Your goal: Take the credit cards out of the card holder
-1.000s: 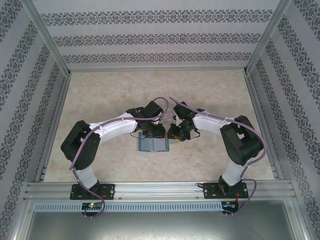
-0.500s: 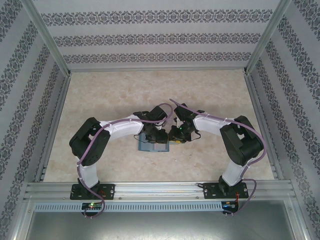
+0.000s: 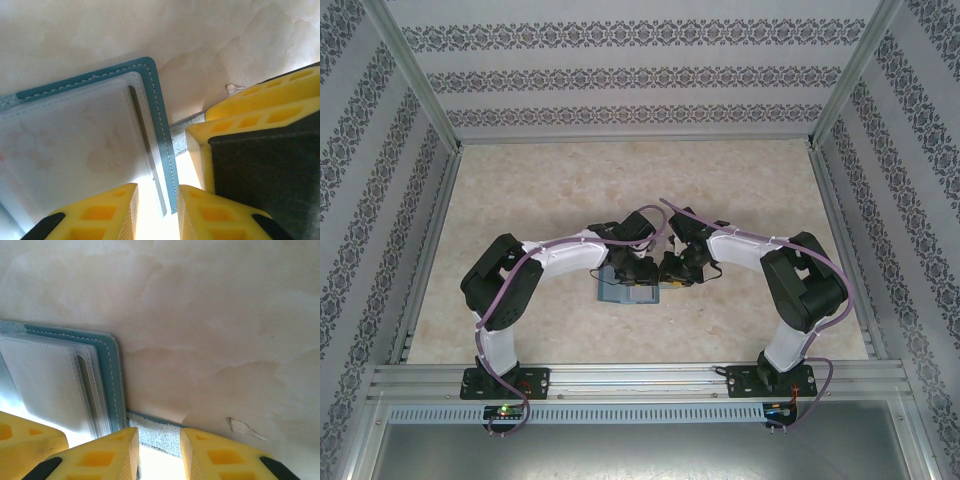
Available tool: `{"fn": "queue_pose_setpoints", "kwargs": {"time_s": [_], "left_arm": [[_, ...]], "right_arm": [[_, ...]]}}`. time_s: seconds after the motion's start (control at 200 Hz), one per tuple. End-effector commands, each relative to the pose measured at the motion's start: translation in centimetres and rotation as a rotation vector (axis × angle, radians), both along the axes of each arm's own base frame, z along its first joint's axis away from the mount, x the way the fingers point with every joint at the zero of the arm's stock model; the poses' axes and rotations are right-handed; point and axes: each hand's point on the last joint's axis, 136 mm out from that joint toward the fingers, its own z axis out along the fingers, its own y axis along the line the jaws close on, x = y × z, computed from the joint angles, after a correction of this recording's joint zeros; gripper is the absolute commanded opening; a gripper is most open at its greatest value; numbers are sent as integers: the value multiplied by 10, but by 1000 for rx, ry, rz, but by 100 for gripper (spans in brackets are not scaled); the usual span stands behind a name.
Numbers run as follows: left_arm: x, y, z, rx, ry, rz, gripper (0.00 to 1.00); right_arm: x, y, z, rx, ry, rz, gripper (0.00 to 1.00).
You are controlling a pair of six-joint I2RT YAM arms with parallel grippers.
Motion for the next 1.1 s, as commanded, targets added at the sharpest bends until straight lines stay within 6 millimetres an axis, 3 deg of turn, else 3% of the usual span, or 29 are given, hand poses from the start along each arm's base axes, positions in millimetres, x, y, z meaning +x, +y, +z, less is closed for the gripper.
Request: {"fn": "queue_pose_setpoints", "kwargs": {"time_s": [0.0, 0.3, 0.58, 0.879, 1.094], "left_arm": [[-6, 9, -18, 76, 13, 6, 27], [-9, 21, -23, 132, 20, 13, 27], [-4, 44, -20, 270, -14, 18, 32], [2, 68, -9, 407, -58, 28, 39], [6, 75, 4, 433, -93, 37, 47]], "right_arm": [[-9, -5, -3, -23, 21, 6, 30], [-8, -4, -3, -20, 21, 10, 30], [-7, -4, -2, -16, 20, 11, 30], [-6, -3, -1, -14, 20, 11, 30], [-6, -3, -1, -14, 20, 10, 30]]}}
